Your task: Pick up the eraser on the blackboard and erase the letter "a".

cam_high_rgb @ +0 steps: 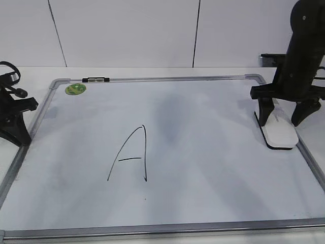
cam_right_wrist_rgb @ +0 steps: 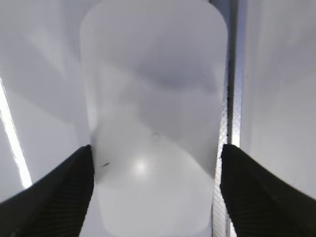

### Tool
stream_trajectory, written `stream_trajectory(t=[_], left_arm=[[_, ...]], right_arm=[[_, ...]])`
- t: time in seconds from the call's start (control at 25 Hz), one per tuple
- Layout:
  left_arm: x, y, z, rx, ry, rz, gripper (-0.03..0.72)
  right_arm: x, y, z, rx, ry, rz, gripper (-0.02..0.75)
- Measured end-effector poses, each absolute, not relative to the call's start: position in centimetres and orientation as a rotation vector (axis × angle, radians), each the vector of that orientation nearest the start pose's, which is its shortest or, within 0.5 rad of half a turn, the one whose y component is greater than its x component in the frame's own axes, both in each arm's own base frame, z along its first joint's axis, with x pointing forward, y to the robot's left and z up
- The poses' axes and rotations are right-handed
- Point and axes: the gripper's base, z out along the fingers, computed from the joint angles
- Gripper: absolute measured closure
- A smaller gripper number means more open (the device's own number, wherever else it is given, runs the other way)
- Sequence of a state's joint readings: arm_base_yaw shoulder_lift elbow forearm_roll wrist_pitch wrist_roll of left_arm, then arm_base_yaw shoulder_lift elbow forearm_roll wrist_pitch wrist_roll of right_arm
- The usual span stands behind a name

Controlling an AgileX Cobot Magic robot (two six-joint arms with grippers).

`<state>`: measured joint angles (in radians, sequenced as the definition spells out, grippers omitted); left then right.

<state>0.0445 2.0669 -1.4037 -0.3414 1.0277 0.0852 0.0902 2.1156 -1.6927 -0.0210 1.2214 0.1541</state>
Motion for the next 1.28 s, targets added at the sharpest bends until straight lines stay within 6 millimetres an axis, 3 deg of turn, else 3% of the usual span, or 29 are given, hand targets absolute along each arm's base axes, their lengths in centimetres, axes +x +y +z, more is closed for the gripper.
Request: stream_trajectory(t=[0.36,0.52,0.72,0.96,1.12,1.28], left_arm=[[39.1,-0.9,14.8,-0.222,3.116,-0.46,0.655],[39.0,-0.9,14.8,-0.234,3.125,-0.464,0.581],[38.8,-0.8,16.2,-0.211,3.099,-0.439,0.468],[39.3,-0.6,20.3,-0.148,3.031,-0.406,0.414],[39.3,-0.7,24.2,-0.107,2.959,-0.404,0.399],[38.4,-0.8,27.7,-0.08,2.9,-0.408,0.328]], right_arm=[[41.9,2.2,23.3,0.158,3.018,0.031,0.125],[41.8,2.4,23.8,0.164,3.007,0.067,0.125],[41.7,2.5,24.2,0.169,2.999,0.086,0.125],[41.2,2.6,25.9,0.163,2.958,0.104,0.126],[40.2,2.7,28.5,0.145,2.897,0.132,0.126],[38.6,2.6,32.0,0.131,2.813,0.149,0.126]])
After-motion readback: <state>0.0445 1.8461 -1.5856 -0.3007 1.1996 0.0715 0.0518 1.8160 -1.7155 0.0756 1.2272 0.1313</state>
